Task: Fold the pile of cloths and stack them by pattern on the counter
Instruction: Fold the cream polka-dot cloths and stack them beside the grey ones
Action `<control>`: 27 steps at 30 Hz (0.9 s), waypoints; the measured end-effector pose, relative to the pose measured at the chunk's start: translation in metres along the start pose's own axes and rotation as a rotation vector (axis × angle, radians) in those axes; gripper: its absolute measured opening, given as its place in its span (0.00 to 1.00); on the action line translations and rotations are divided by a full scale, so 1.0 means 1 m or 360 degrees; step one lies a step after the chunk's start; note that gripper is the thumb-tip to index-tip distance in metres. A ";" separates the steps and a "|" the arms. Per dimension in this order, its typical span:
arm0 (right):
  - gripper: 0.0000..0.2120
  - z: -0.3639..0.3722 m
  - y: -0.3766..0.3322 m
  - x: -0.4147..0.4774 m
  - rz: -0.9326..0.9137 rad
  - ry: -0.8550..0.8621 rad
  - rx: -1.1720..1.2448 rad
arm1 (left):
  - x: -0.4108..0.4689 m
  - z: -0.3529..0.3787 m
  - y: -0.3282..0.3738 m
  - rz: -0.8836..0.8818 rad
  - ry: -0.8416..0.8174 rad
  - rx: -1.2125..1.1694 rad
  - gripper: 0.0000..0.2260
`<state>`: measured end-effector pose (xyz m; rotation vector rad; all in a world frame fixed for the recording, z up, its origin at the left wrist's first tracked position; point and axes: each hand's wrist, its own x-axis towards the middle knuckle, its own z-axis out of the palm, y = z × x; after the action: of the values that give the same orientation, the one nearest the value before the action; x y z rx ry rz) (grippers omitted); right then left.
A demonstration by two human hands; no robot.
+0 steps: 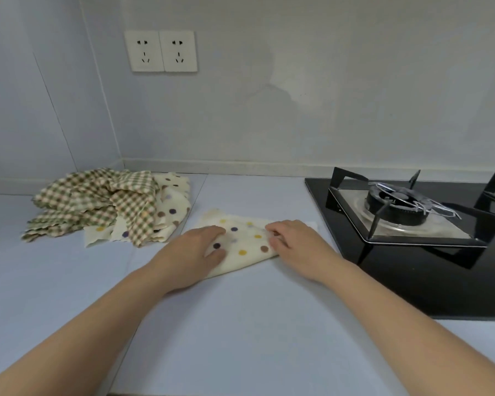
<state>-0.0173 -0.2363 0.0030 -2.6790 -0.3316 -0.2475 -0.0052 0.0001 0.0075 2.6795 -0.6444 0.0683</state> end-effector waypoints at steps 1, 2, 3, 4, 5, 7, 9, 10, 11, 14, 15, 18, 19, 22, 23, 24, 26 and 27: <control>0.18 0.000 0.000 0.001 0.0027 -0.0023 -0.0011 | 0.000 0.000 -0.002 -0.0032 -0.0032 -0.0039 0.23; 0.20 0.000 -0.001 0.000 0.0055 -0.0016 0.0015 | 0.000 0.000 -0.005 -0.0067 -0.0064 -0.0094 0.25; 0.22 0.001 -0.001 -0.001 0.0071 0.0002 0.0025 | 0.000 0.000 -0.007 -0.0090 -0.0076 -0.0166 0.26; 0.24 0.002 -0.003 -0.001 0.0062 0.0008 -0.0009 | 0.001 0.000 -0.009 -0.0106 -0.0085 -0.0239 0.26; 0.25 0.003 -0.005 -0.002 0.0050 -0.0009 -0.0058 | 0.000 -0.001 -0.010 -0.0111 -0.0091 -0.0303 0.25; 0.27 0.006 -0.008 -0.002 0.0017 -0.0057 -0.0071 | -0.001 -0.001 -0.009 -0.0100 -0.0127 -0.0379 0.24; 0.28 0.006 -0.011 -0.001 -0.0005 -0.0077 -0.0020 | -0.002 -0.001 -0.008 -0.0086 -0.0157 -0.0418 0.23; 0.28 0.005 -0.013 -0.001 -0.0025 -0.0056 -0.0006 | -0.003 -0.001 -0.008 -0.0096 -0.0168 -0.0444 0.23; 0.28 0.004 -0.015 -0.001 -0.0062 -0.0018 0.0000 | -0.003 -0.002 -0.008 -0.0110 -0.0172 -0.0478 0.23; 0.25 0.005 -0.019 -0.006 -0.0104 0.0044 0.0097 | -0.005 -0.005 -0.008 -0.0171 -0.0158 -0.0540 0.20; 0.24 0.004 -0.018 -0.009 -0.0079 0.0037 0.0153 | -0.007 -0.007 -0.008 -0.0182 -0.0156 -0.0549 0.18; 0.24 -0.003 -0.009 -0.014 -0.0055 0.0084 0.0178 | -0.011 -0.012 -0.007 -0.0216 -0.0155 -0.0636 0.17; 0.25 -0.007 -0.006 -0.014 -0.0080 0.0121 0.0143 | -0.012 -0.014 -0.007 -0.0231 -0.0159 -0.0648 0.19; 0.25 -0.019 0.006 -0.015 -0.0235 0.0164 -0.0046 | -0.013 -0.019 -0.008 -0.0251 -0.0181 -0.0515 0.23; 0.26 -0.023 0.010 -0.014 -0.0264 0.0149 -0.0124 | -0.012 -0.019 -0.009 -0.0248 -0.0179 -0.0449 0.24; 0.26 -0.026 0.015 -0.014 -0.0268 0.0114 -0.0193 | -0.012 -0.019 -0.010 -0.0246 -0.0182 -0.0387 0.24; 0.26 -0.031 0.022 -0.015 -0.0229 0.0016 -0.0310 | -0.013 -0.019 -0.012 -0.0209 -0.0210 -0.0286 0.21; 0.24 -0.033 0.024 -0.016 -0.0188 -0.0038 -0.0373 | -0.013 -0.018 -0.012 -0.0175 -0.0227 -0.0246 0.18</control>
<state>-0.0305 -0.2753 0.0195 -2.8978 -0.4973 -0.3071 -0.0102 0.0223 0.0176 2.5801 -0.5205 -0.1961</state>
